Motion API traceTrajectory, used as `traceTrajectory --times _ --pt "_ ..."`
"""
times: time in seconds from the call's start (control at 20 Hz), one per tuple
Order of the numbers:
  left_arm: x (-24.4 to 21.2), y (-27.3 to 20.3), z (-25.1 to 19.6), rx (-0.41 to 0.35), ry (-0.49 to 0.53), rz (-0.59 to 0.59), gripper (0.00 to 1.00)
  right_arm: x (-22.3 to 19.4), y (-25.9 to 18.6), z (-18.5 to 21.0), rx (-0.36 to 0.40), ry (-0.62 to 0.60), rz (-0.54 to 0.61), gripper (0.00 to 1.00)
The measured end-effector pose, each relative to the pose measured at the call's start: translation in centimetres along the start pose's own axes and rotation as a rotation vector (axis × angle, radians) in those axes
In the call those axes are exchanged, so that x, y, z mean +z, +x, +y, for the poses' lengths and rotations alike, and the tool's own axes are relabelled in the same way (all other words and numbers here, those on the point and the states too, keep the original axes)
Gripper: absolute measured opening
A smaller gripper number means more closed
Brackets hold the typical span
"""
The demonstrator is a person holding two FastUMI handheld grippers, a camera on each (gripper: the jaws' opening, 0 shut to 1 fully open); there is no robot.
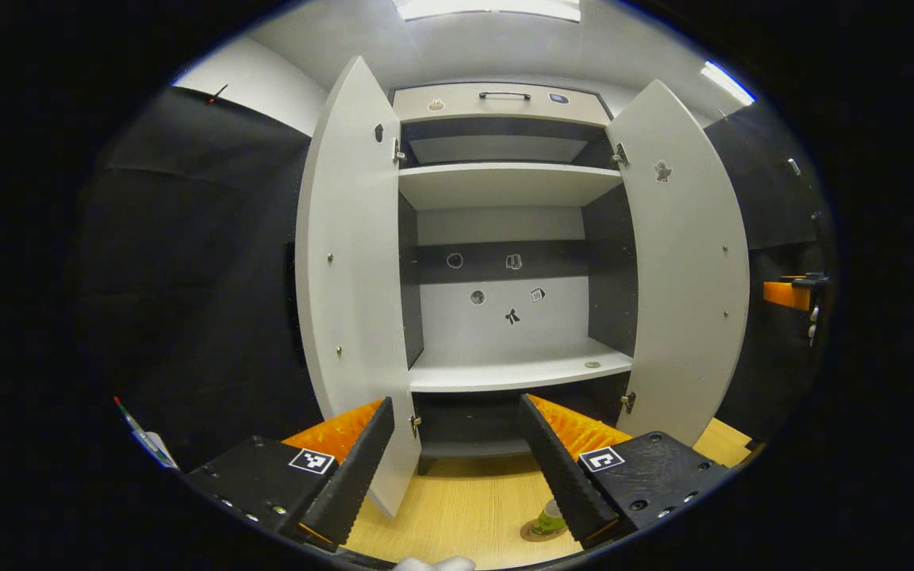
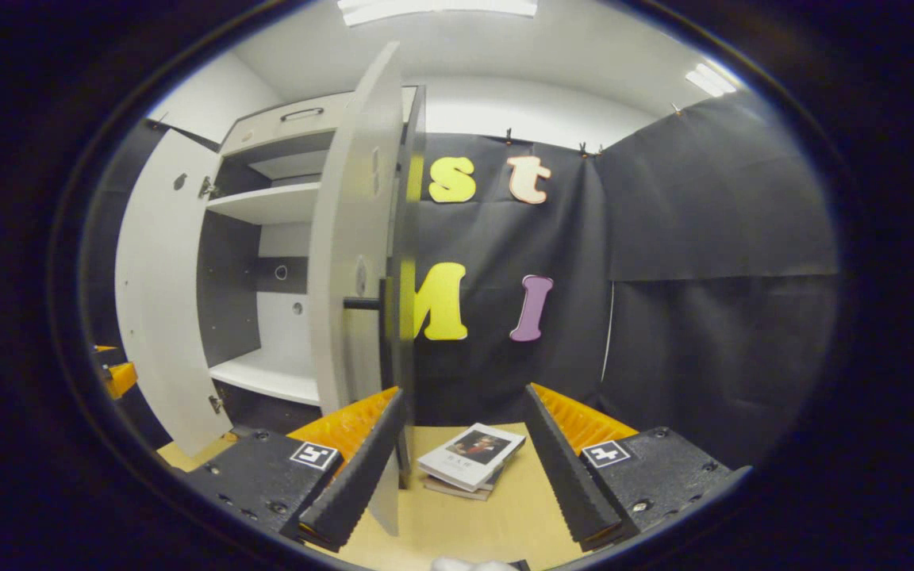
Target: Grasp the bottle in the cabinet with the left hand and place it on the coaster, then close the right door with the right hand and the left door with the left hand.
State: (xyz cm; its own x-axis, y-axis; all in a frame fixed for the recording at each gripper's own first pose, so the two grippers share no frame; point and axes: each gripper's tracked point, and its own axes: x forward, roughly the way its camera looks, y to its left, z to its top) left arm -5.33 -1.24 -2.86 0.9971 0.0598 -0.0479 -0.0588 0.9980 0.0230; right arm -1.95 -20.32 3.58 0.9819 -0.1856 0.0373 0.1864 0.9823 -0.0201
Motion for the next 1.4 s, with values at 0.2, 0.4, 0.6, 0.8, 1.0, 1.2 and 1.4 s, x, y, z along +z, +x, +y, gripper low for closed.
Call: traceTrajectory --times 0.2,0.4,0.6,0.8,1.0,1.2,1.4 --pt "0.9 -0.7 -2.0 0.039 -0.006 -0.004 0.96 1.1 3.1 -0.5 0.078 0.006 0.003 0.97" --pt "1.3 -1.8 -3.0 0.088 -0.022 -0.001 0.96 1.7 4.8 1.1 0.176 0.005 0.002 0.97" --pt "1.2 -2.7 -3.6 0.115 -0.03 0.006 0.96 2.0 5.3 2.1 0.217 -0.023 -0.003 0.94" --pt "0.9 -3.3 -3.4 0.137 -0.029 0.015 0.96 1.6 5.1 3.4 0.243 0.012 0.037 0.96" --pt "0.6 -3.4 -2.5 0.141 -0.03 0.02 0.96 1.4 4.7 6.3 0.29 0.032 0.063 0.96" --pt "0.4 -3.4 -1.3 0.139 -0.028 0.021 0.96 1.4 4.3 10.0 0.323 0.021 0.064 0.96" --pt "0.0 -3.3 0.2 0.133 -0.026 0.028 0.96 1.1 4.8 13.6 0.347 0.018 0.055 0.96"
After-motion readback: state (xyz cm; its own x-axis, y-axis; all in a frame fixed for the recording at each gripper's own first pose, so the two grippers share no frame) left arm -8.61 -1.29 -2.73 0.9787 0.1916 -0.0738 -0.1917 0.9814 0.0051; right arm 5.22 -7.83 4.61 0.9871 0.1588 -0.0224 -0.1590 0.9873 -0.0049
